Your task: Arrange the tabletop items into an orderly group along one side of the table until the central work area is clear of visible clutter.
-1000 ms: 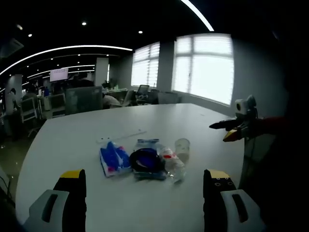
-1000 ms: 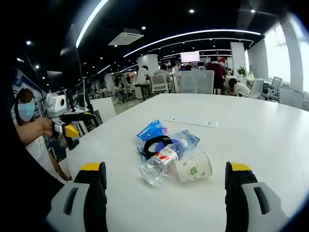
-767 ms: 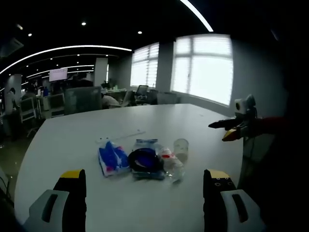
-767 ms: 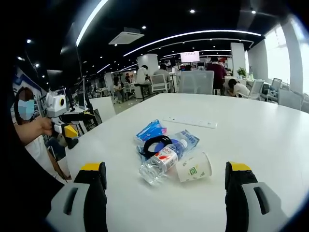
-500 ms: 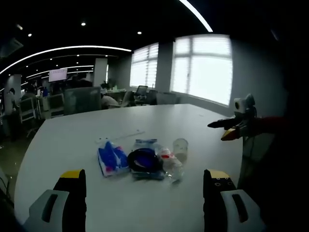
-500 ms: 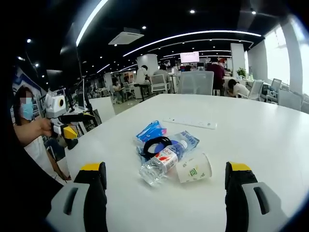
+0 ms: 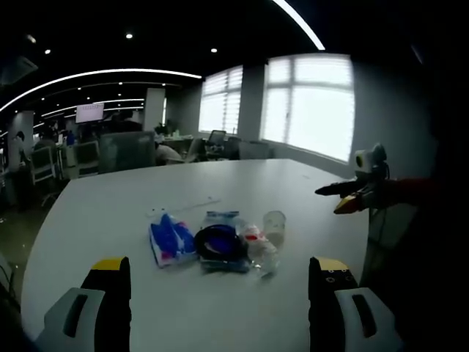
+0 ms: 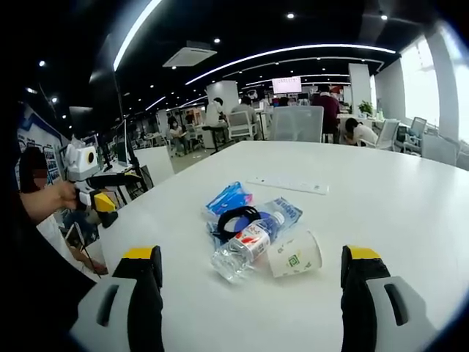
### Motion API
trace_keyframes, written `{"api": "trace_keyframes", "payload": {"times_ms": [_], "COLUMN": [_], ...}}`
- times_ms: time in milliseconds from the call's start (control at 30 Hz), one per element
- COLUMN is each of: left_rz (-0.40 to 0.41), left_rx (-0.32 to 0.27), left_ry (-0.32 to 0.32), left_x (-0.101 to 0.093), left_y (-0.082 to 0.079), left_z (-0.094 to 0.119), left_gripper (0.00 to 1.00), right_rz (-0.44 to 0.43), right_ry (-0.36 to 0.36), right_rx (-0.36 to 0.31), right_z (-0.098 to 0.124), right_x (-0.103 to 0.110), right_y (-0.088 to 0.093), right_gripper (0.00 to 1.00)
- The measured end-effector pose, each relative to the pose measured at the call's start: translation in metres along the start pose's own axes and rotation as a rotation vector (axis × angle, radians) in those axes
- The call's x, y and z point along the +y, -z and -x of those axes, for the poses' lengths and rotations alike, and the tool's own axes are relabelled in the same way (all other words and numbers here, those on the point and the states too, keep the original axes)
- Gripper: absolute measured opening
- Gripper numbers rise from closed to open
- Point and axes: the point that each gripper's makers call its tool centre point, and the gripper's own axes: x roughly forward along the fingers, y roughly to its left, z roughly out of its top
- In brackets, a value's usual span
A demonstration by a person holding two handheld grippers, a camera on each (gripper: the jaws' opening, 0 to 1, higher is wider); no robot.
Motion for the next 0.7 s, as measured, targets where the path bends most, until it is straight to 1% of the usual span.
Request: {"api": "trace_keyframes", "payload": {"times_ms": [300,467,700], "left_rz": [0.003,-0.003,-0.005], "left_rx": [-0.003,-0.002,-0.002], "left_ry": [-0.005,-0.004,0.003], "left_x": [0.0010,0.0013,0.0017], "left_y": [0.0005,0.0000,-0.0016], "left_z": [0.0018,0.0003,-0.0023], "left_gripper": [1.00,1.00,1.00], "right_rz": [0.000,0.000,0.000], "right_ry": [0.001,0.003,0.006], "right_rx": [0.000,-0.005,0.002], "right_z": [0.0012,0.0017,0.0023], "right_x": [-0.0010,-0.0004,-0.0021], "right_y": [-0.0005,-0.0043,-0.0033], "right_gripper": [0.98,0.98,0.97]}}
